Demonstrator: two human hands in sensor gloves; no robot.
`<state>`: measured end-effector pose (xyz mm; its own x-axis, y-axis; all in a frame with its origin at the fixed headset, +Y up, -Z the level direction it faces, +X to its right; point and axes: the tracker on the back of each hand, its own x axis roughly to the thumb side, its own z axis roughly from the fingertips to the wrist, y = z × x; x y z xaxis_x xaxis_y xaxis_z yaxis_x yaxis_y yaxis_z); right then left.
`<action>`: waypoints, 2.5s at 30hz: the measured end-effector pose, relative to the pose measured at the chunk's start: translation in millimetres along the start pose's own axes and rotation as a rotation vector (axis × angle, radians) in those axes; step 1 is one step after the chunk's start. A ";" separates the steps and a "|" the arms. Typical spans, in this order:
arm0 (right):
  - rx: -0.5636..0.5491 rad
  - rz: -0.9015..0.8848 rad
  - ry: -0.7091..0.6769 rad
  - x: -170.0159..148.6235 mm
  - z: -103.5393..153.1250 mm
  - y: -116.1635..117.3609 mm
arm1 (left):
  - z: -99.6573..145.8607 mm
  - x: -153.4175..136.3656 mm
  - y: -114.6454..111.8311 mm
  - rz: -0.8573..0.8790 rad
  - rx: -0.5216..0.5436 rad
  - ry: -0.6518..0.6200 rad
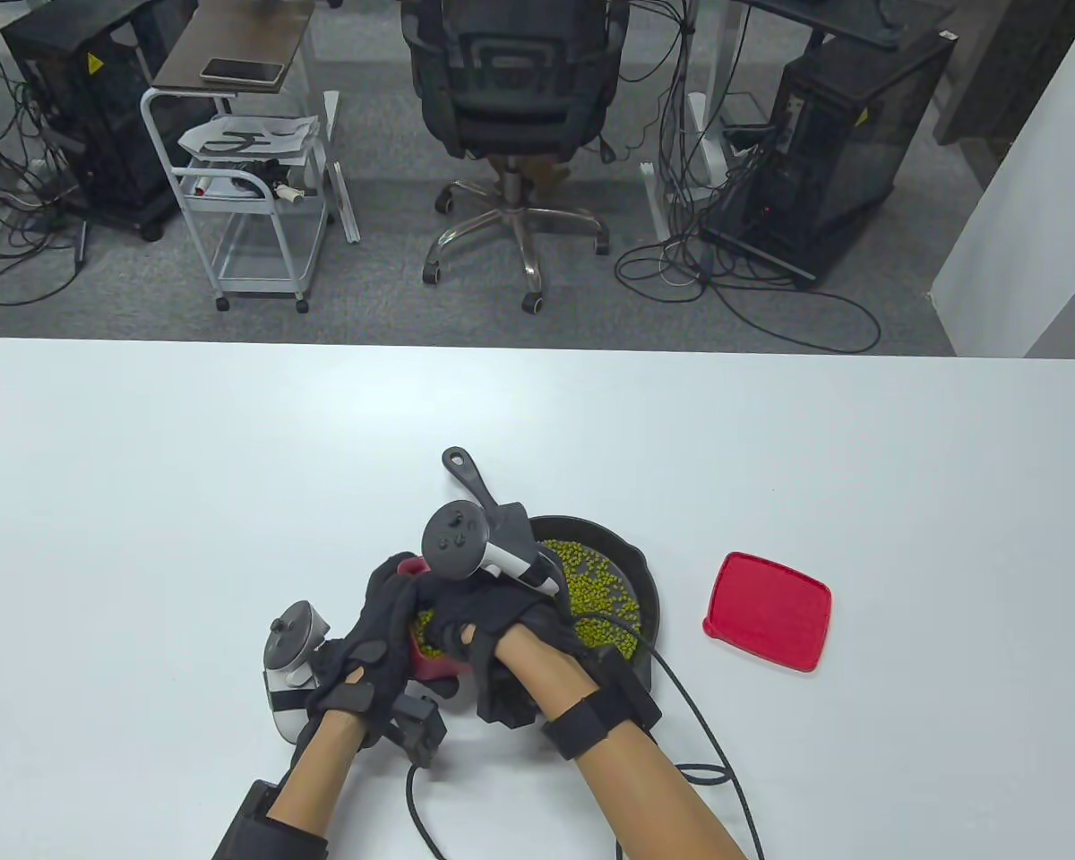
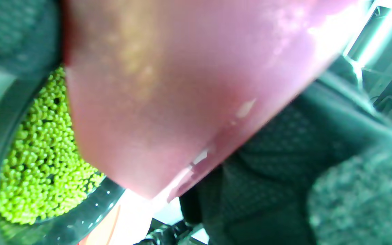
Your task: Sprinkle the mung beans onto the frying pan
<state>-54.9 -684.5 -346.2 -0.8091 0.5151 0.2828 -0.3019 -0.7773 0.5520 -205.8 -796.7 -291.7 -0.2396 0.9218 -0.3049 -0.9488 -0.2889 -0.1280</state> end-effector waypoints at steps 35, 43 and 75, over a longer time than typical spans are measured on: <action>-0.038 -0.102 0.178 -95.1 8.0 -20.0 | -0.1 11.7 29.5 0.126 0.056 -0.006; -0.110 -0.006 0.199 -90.8 -15.4 -27.3 | 1.1 13.9 30.9 0.136 0.055 -0.009; -0.093 -0.062 0.176 -108.7 33.2 -74.3 | -0.2 12.7 26.7 0.084 0.036 -0.005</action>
<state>72.2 -670.7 -391.9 -0.8608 0.4982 0.1043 -0.3924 -0.7800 0.4874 -234.1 -792.8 -299.3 -0.3198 0.8958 -0.3088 -0.9319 -0.3562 -0.0683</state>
